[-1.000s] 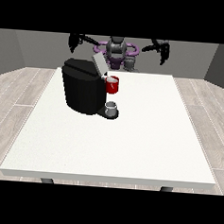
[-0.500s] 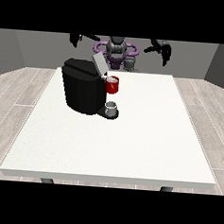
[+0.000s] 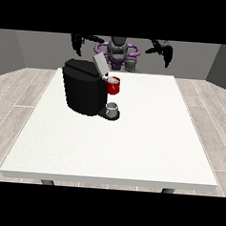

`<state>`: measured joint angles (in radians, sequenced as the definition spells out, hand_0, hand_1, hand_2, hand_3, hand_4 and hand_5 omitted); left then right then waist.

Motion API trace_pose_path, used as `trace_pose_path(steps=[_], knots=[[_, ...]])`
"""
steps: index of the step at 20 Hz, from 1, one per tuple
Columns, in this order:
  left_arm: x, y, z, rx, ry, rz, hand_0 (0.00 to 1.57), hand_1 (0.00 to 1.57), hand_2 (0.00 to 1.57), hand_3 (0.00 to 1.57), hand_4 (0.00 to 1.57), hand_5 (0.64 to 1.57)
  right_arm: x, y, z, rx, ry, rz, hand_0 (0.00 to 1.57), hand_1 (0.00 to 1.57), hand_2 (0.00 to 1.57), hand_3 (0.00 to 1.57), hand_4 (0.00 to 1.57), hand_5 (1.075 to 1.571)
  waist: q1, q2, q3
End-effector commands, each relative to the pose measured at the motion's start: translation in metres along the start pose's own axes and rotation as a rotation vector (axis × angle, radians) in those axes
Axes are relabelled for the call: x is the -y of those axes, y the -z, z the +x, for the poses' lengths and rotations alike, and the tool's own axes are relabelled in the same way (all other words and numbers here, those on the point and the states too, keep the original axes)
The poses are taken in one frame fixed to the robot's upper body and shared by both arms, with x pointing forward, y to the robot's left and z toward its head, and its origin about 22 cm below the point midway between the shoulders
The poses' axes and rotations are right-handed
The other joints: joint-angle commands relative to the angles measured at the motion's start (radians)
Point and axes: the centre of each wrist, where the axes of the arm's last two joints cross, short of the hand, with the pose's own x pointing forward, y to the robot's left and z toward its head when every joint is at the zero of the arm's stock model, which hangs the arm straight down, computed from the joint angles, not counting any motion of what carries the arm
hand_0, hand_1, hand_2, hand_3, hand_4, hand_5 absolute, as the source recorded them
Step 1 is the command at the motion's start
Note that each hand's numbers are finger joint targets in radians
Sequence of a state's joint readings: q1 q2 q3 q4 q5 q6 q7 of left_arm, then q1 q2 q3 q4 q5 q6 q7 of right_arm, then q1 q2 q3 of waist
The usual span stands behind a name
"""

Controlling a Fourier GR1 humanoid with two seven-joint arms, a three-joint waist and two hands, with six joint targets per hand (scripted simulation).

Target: Insert the coffee pod into the coffee machine and close the lid

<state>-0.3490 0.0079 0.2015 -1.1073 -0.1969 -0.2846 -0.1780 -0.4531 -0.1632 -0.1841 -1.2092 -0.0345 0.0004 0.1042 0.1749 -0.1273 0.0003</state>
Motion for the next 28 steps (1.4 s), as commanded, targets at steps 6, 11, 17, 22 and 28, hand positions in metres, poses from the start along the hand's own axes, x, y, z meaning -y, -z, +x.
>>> trace_pose_path(steps=[6,11,17,22,28], knots=[[-0.006,-0.026,0.018,0.048,0.007,0.015,0.00,0.00,0.00,0.00,0.36,1.571,-0.009,0.015,0.004,-0.028,-0.026,0.049,0.00,0.00,0.00,0.00,0.00,1.571,-0.004,0.064,-0.0002],[-0.007,-0.023,0.048,0.056,0.022,0.035,0.00,0.00,0.00,0.00,0.38,1.571,-0.023,0.025,0.005,-0.044,0.001,0.071,0.00,0.00,0.00,0.00,0.00,1.571,0.010,0.072,0.0000],[-0.029,-0.023,0.051,0.122,0.083,0.100,0.00,0.00,0.00,0.00,0.33,1.571,-0.051,0.040,0.040,0.059,-0.032,0.141,0.00,0.00,0.00,0.00,0.00,1.571,-0.031,0.159,-0.0003],[-0.010,-0.038,0.038,0.109,0.082,0.084,0.00,0.00,0.00,0.00,0.36,1.571,-0.042,0.051,0.053,0.071,-0.040,0.142,0.00,0.00,0.00,0.00,0.08,1.571,-0.014,0.171,-0.0003],[-0.014,-0.037,0.046,0.124,0.055,0.071,0.00,0.00,0.00,0.00,0.37,1.571,-0.042,0.055,0.048,0.107,-0.101,0.165,0.00,0.00,0.00,0.00,0.20,1.571,-0.002,0.206,-0.0002]])
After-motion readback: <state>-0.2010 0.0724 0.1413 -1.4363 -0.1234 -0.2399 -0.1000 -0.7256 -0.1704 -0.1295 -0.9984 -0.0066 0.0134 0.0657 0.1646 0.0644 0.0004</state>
